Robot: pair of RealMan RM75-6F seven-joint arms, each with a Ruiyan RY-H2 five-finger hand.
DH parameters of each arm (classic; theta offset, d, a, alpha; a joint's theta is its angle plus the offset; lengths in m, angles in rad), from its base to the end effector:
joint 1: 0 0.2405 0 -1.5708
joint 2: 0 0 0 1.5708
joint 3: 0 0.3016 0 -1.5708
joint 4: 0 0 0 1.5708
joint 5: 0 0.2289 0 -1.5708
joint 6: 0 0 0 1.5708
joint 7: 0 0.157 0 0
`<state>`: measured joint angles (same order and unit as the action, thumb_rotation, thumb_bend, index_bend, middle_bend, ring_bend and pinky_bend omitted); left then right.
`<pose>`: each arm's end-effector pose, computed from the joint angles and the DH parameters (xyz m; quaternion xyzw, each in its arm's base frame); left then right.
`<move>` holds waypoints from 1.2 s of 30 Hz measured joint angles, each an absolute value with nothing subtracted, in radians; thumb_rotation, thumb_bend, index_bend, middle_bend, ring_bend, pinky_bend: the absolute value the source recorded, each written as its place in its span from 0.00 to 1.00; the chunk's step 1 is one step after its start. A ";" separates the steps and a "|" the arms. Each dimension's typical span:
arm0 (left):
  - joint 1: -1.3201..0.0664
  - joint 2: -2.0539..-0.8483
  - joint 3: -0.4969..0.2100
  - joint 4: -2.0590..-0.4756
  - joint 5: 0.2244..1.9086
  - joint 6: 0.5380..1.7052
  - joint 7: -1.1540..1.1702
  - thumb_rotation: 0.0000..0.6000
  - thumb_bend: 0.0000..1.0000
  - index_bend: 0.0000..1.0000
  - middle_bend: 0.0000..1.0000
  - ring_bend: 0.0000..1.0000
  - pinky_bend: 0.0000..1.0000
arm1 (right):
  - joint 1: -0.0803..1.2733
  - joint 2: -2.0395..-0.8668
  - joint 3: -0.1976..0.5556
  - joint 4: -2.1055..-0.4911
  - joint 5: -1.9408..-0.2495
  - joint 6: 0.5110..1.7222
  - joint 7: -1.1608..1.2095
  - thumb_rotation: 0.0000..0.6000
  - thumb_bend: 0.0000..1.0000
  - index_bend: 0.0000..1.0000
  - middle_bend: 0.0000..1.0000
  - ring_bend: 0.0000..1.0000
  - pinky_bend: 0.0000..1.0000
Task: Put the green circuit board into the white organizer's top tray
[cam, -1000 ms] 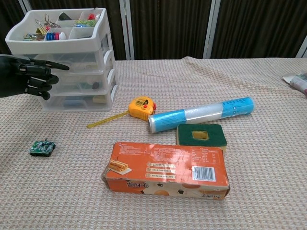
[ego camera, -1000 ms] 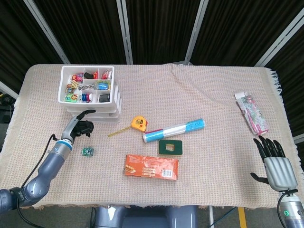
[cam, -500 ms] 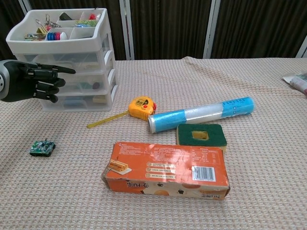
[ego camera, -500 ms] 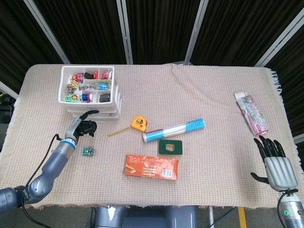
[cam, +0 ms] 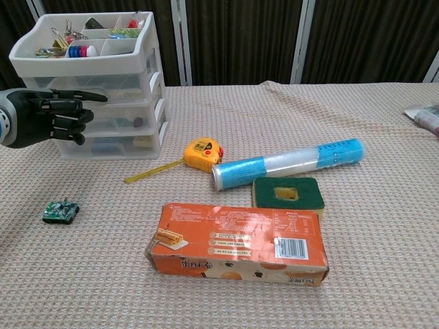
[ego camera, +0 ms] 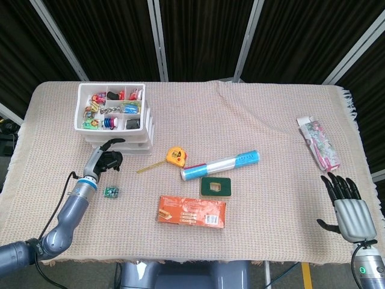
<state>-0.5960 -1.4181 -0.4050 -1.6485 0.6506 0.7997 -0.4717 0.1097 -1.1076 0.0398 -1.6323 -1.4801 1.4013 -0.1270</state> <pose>-0.2234 0.3912 0.0098 -0.2890 -0.7928 -0.4815 0.2370 -0.3595 -0.2048 0.1514 0.6342 -0.3748 0.3313 0.5896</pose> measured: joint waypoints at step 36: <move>-0.479 -1.390 -0.383 -1.713 0.835 0.791 -0.569 1.00 0.91 0.33 0.77 0.78 0.64 | 0.108 -1.111 0.043 -1.634 -1.474 1.406 -0.134 1.00 0.00 0.04 0.00 0.00 0.00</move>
<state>-0.4786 -1.3898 -0.3835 -1.7133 0.8353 0.7907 -0.5686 0.1080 -1.1107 0.0428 -1.6344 -1.4737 1.4056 -0.1335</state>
